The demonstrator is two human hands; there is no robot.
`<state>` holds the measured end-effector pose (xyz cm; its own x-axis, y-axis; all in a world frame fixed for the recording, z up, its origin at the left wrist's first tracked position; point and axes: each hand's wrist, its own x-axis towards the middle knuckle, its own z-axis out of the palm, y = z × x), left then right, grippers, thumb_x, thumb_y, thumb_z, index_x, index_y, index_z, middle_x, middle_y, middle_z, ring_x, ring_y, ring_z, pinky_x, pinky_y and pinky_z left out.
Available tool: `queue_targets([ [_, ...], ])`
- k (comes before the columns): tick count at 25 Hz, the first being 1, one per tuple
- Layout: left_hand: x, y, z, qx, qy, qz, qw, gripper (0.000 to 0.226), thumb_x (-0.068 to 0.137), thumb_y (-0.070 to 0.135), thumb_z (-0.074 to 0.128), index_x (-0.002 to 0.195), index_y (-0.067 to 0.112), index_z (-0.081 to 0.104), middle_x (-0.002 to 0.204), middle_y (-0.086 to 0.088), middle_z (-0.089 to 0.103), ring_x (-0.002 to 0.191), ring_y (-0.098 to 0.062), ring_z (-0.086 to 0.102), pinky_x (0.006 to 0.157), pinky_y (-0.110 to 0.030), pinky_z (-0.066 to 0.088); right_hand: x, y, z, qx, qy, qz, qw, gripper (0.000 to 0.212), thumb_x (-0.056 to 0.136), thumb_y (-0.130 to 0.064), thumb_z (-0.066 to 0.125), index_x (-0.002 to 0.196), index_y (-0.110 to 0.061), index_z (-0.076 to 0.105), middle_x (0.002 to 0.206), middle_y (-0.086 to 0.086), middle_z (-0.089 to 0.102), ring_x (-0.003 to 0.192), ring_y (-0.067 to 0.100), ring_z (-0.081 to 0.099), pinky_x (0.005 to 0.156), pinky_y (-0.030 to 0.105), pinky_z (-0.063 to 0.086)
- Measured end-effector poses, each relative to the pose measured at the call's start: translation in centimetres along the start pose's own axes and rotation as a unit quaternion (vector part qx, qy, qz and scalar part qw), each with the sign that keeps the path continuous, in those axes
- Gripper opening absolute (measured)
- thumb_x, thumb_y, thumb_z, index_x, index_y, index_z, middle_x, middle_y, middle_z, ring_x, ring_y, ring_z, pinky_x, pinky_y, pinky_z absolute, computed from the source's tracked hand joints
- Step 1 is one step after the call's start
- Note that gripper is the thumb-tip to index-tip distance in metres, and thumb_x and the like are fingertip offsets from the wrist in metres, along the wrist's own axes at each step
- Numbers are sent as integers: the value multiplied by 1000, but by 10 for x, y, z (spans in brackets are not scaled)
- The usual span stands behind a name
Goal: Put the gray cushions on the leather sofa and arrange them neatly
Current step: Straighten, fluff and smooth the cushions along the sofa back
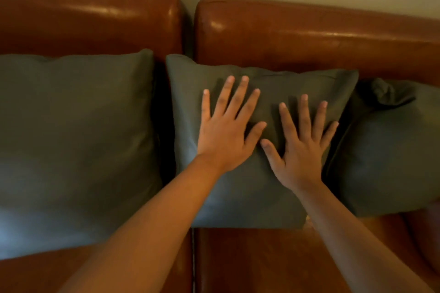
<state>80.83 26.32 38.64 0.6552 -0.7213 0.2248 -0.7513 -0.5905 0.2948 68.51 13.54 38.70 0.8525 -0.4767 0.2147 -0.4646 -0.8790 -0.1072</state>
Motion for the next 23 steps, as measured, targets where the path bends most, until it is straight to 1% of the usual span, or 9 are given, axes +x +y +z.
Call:
queue_targets([
  [2, 10, -7, 9, 23, -11, -14, 1000, 63, 98, 56, 25, 153, 27, 19, 163, -1, 9, 150, -24, 1, 116, -57, -4, 12, 1, 15, -9, -19, 15, 1000, 75, 90, -74, 25, 154, -37, 15, 165, 5, 5, 150, 39, -4, 112, 70, -1],
  [4, 19, -11, 19, 39, -12, -24, 999, 63, 97, 56, 26, 154, 29, 14, 164, -1, 7, 150, -25, 1, 115, -59, -5, 22, 2, 27, -11, -30, 24, 999, 75, 89, -75, 24, 154, -39, 12, 165, 4, 2, 150, 38, -6, 113, 69, -1],
  [7, 26, -17, 33, 56, 4, -31, 998, 64, 97, 56, 28, 154, 31, 13, 164, -2, 6, 150, -25, 1, 115, -59, -6, 33, 5, 42, -4, -28, 30, 999, 74, 89, -75, 26, 153, -41, 12, 165, 2, 1, 150, 37, -8, 113, 68, -3],
  [13, 35, -25, 61, 85, 11, -30, 996, 65, 97, 56, 28, 153, 31, 6, 163, -1, 2, 149, -25, -3, 113, -57, -12, 41, 12, 73, 0, -30, 26, 999, 73, 88, -74, 29, 152, -42, 13, 164, 1, 3, 149, 39, -6, 112, 70, 0],
  [17, 34, -19, 74, 99, 16, -30, 994, 65, 96, 56, 29, 153, 30, 11, 163, -3, 4, 149, -27, -2, 114, -57, -12, 39, 20, 84, -2, -36, 22, 999, 74, 87, -73, 34, 152, -43, 15, 164, 0, 4, 149, 39, -5, 112, 71, 2],
  [21, 34, -13, 72, 101, 16, -50, 994, 66, 95, 54, 30, 153, 26, 18, 163, -7, 9, 150, -30, 2, 114, -61, -3, 41, 26, 78, 40, -45, 8, 998, 74, 86, -72, 40, 151, -43, 19, 165, -1, 5, 150, 36, -6, 113, 69, -2],
  [23, 33, -11, 64, 98, 6, -61, 993, 65, 94, 53, 30, 152, 24, 24, 163, -8, 11, 150, -30, 4, 114, -64, 2, 42, 23, 64, 83, -73, -3, 994, 73, 88, -70, 39, 152, -44, 16, 165, -2, 2, 150, 33, -10, 113, 67, -6],
])
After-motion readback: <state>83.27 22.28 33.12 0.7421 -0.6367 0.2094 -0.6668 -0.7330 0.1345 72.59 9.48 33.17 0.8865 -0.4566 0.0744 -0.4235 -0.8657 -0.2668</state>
